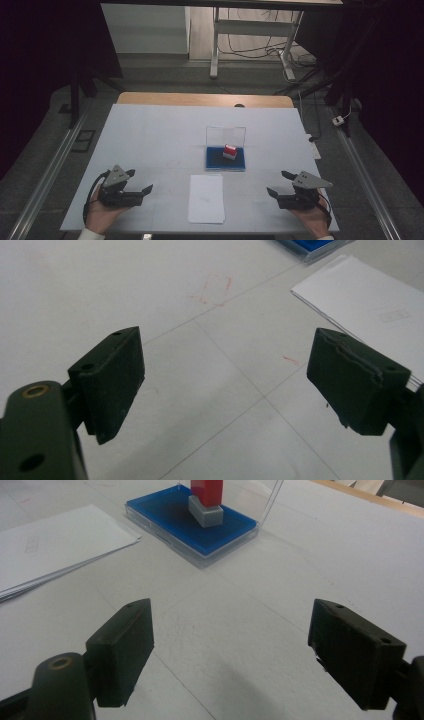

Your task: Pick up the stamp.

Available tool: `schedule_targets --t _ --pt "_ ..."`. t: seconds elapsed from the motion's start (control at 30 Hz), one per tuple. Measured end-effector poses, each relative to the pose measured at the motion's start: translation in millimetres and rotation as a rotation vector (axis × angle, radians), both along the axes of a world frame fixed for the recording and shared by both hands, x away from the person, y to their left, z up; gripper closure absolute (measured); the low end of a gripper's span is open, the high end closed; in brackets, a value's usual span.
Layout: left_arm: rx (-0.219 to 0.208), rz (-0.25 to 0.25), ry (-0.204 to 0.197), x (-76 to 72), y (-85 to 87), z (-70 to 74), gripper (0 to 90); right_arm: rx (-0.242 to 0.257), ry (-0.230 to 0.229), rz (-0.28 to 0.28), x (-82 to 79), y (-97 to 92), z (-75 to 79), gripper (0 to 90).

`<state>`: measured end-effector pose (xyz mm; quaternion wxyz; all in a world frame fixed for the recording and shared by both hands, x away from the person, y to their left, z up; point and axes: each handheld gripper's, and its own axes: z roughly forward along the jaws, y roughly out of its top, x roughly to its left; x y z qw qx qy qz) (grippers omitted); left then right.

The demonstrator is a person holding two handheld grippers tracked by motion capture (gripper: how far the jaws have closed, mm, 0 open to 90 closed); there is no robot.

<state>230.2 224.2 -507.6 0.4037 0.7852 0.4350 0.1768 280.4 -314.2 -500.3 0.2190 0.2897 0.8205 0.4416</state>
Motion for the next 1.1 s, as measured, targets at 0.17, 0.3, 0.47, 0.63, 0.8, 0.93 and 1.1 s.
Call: schedule_targets --t 0.17,0.3,0.47,0.63,0.8,0.93,1.1 --pt "-0.008 0.004 -0.002 -1.7 -1.6 -1.9 16.1 -0.002 0.015 0.0 -0.6 -1.8 -0.6 20.5" --pt "-0.011 0.005 -0.005 -2.0 -1.0 -1.8 16.0 0.002 0.022 -0.012 1.0 -4.7 -1.8 20.4" --pt "0.014 0.007 -0.015 -3.4 -1.5 -1.5 16.0 0.009 0.033 -0.016 2.2 -4.8 -0.9 20.5" --pt "0.022 0.008 -0.017 -2.8 -1.7 -2.1 16.6 0.013 0.031 -0.016 2.6 -3.1 0.1 20.9" --pt "0.03 -0.001 -0.027 -3.0 -3.2 -1.1 16.8 0.01 0.039 -0.014 3.4 -1.2 1.8 21.8" --pt "0.027 -0.003 -0.026 -2.8 -2.1 -1.2 17.0 0.013 0.048 -0.007 6.1 2.3 5.3 22.5" --pt "0.026 0.001 -0.024 -2.7 -1.6 -1.3 17.0 0.024 0.039 -0.008 8.9 8.7 11.2 22.9"
